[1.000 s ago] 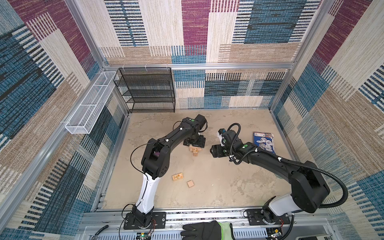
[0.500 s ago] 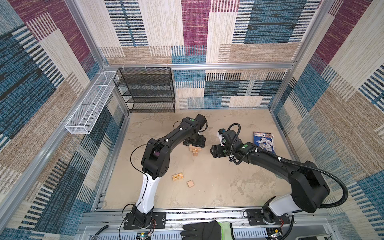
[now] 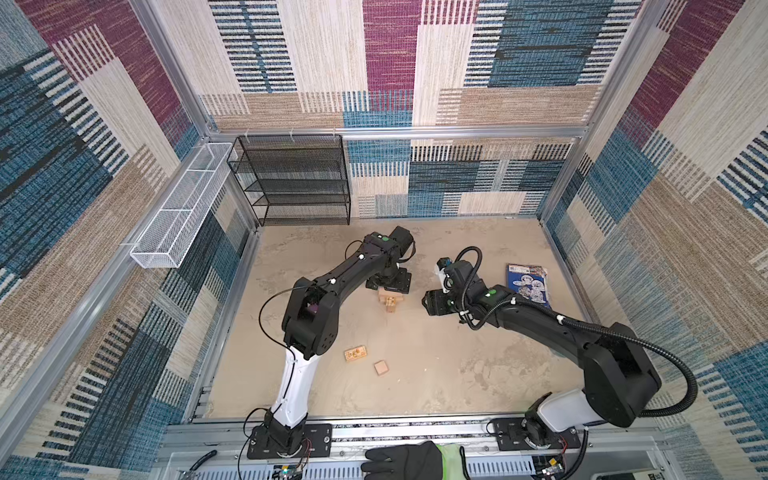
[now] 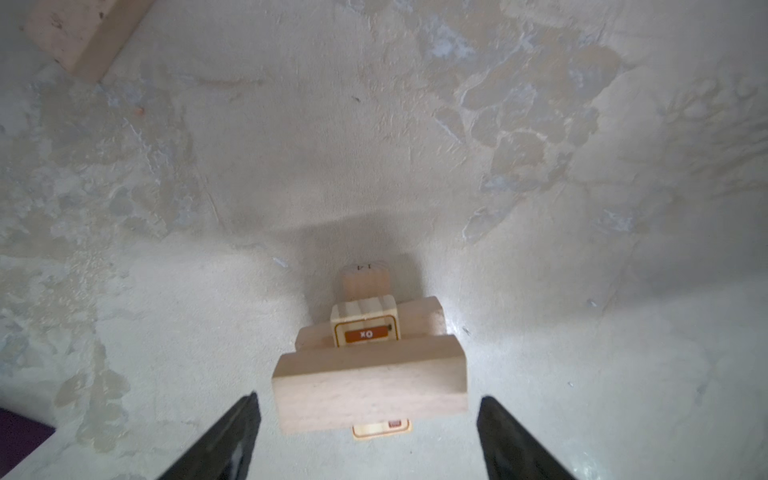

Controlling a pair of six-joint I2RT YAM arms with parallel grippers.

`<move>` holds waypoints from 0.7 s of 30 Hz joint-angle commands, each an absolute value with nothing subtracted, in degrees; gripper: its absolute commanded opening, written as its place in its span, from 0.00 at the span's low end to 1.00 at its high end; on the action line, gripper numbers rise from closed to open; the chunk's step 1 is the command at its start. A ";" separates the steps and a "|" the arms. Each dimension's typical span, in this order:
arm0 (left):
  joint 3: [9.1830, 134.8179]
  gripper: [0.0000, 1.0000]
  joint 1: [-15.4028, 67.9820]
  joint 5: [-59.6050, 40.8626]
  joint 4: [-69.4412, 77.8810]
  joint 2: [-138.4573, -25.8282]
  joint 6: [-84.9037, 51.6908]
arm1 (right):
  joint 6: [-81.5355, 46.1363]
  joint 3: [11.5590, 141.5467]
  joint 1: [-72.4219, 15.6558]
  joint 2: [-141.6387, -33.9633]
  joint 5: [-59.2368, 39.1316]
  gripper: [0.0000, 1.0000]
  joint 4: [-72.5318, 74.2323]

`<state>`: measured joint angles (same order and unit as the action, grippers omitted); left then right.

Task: Build the wood block tower
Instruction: 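Open the left gripper, releasing the plain block on the stack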

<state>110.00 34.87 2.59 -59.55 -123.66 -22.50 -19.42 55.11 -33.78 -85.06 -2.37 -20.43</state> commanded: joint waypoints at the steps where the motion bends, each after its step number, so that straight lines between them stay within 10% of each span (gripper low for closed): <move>1: 111.03 0.86 34.80 2.37 -60.21 -122.63 -22.19 | -19.61 55.80 -33.79 -84.56 -2.89 0.68 -18.56; 12: 110.92 0.85 34.80 10.67 -59.97 -114.08 -14.90 | -21.25 58.70 -33.85 -88.48 -10.36 0.43 -17.15; 21: 102.62 0.81 34.52 18.97 -52.86 -105.89 -4.84 | -24.15 63.12 -33.87 -95.63 -16.86 0.00 -15.01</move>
<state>105.08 34.63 15.29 -56.80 -107.48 -9.96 -22.24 62.11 -33.80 -94.11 -13.45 -17.43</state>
